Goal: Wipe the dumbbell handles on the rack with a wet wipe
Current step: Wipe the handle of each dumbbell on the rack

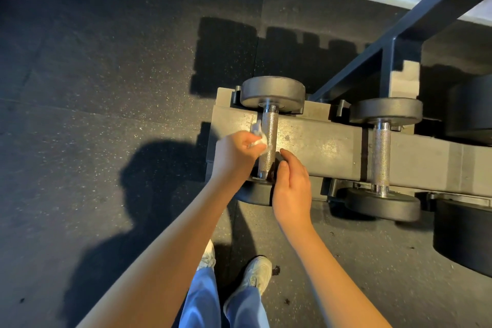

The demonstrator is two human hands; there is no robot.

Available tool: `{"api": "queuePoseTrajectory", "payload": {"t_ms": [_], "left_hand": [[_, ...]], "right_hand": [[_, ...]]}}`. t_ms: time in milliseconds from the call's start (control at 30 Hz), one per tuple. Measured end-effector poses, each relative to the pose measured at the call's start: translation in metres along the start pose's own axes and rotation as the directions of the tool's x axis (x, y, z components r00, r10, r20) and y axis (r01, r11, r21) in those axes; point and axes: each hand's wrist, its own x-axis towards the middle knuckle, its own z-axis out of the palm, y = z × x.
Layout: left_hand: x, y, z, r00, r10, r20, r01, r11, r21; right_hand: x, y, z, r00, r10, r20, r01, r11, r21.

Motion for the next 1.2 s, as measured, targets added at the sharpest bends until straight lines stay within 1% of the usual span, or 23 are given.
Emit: {"api": "queuePoseTrajectory", "payload": {"t_ms": [67, 133, 200, 300, 333, 367, 433, 533, 567, 633, 700, 733, 800, 900, 933, 1000, 1067, 1133, 1200], "left_hand": [[-0.014, -0.009, -0.002, 0.992, -0.058, 0.113, 0.05, 0.996, 0.077], [-0.018, -0.01, -0.006, 0.983, -0.091, 0.161, 0.079, 0.993, 0.083], [-0.011, -0.007, -0.009, 0.989, -0.079, 0.125, 0.072, 0.996, 0.056], [0.004, 0.002, -0.006, 0.999, -0.043, 0.027, 0.046, 0.995, -0.089], [0.005, 0.003, -0.004, 0.999, -0.033, 0.015, 0.035, 0.995, -0.093], [0.003, 0.004, -0.003, 0.999, -0.032, 0.016, 0.033, 0.998, -0.06], [-0.006, 0.0, -0.002, 0.997, -0.049, 0.063, 0.048, 0.999, 0.023], [-0.014, -0.004, -0.009, 0.974, -0.076, 0.213, 0.059, 0.995, 0.084], [-0.011, -0.004, -0.012, 0.973, -0.068, 0.221, 0.046, 0.994, 0.102], [-0.004, -0.002, -0.013, 0.99, -0.017, 0.14, 0.002, 0.994, 0.109], [0.001, 0.003, -0.011, 0.999, 0.003, 0.052, -0.005, 1.0, 0.026], [0.001, 0.004, -0.009, 0.999, -0.001, 0.042, 0.001, 1.0, -0.007], [-0.002, 0.0, -0.007, 0.996, -0.03, 0.078, 0.031, 0.999, -0.014], [-0.01, -0.007, -0.011, 0.977, -0.06, 0.203, 0.052, 0.998, 0.048], [-0.011, -0.009, -0.012, 0.976, -0.035, 0.215, 0.019, 0.997, 0.079], [-0.012, -0.009, -0.015, 0.981, 0.064, 0.182, -0.087, 0.989, 0.121], [-0.012, -0.001, -0.018, 0.98, 0.121, 0.156, -0.133, 0.989, 0.069], [-0.011, 0.009, -0.022, 0.977, 0.155, 0.148, -0.156, 0.988, -0.005], [-0.011, 0.02, -0.026, 0.969, 0.209, 0.133, -0.212, 0.977, 0.013]], "right_hand": [[0.0, 0.001, 0.0, 1.0, 0.011, 0.003, -0.011, 1.0, 0.006], [-0.001, 0.001, 0.0, 1.0, 0.017, 0.003, -0.017, 1.0, 0.008], [-0.002, 0.0, 0.001, 1.0, 0.007, 0.017, -0.007, 1.0, -0.011], [-0.003, -0.001, 0.002, 1.0, -0.01, 0.014, 0.01, 1.0, -0.025], [-0.003, -0.001, 0.001, 1.0, -0.006, 0.013, 0.007, 1.0, -0.024], [-0.003, 0.0, 0.001, 1.0, -0.002, 0.017, 0.003, 1.0, -0.024], [-0.003, 0.002, -0.002, 1.0, 0.009, 0.025, -0.009, 1.0, -0.016], [-0.003, 0.003, -0.004, 0.999, 0.028, 0.032, -0.028, 1.0, 0.0], [-0.003, 0.002, -0.004, 0.999, 0.025, 0.035, -0.025, 1.0, -0.004], [-0.004, -0.001, -0.002, 0.999, 0.015, 0.04, -0.014, 1.0, -0.018], [-0.006, -0.003, 0.0, 0.999, 0.004, 0.039, -0.003, 0.999, -0.034], [-0.006, -0.004, 0.001, 0.999, 0.003, 0.038, -0.001, 0.999, -0.042], [-0.005, -0.001, -0.001, 0.999, 0.003, 0.041, -0.001, 0.999, -0.052], [-0.002, 0.003, -0.007, 0.998, -0.014, 0.065, 0.018, 0.998, -0.052], [-0.001, 0.003, -0.009, 0.996, -0.047, 0.07, 0.052, 0.996, -0.068], [0.001, -0.001, -0.015, 0.988, -0.133, 0.082, 0.141, 0.986, -0.094], [0.004, -0.008, -0.022, 0.975, -0.185, 0.123, 0.191, 0.981, -0.04], [0.009, -0.018, -0.028, 0.967, -0.17, 0.191, 0.16, 0.985, 0.064], [0.015, -0.03, -0.032, 0.966, -0.113, 0.234, 0.074, 0.983, 0.169]]}}
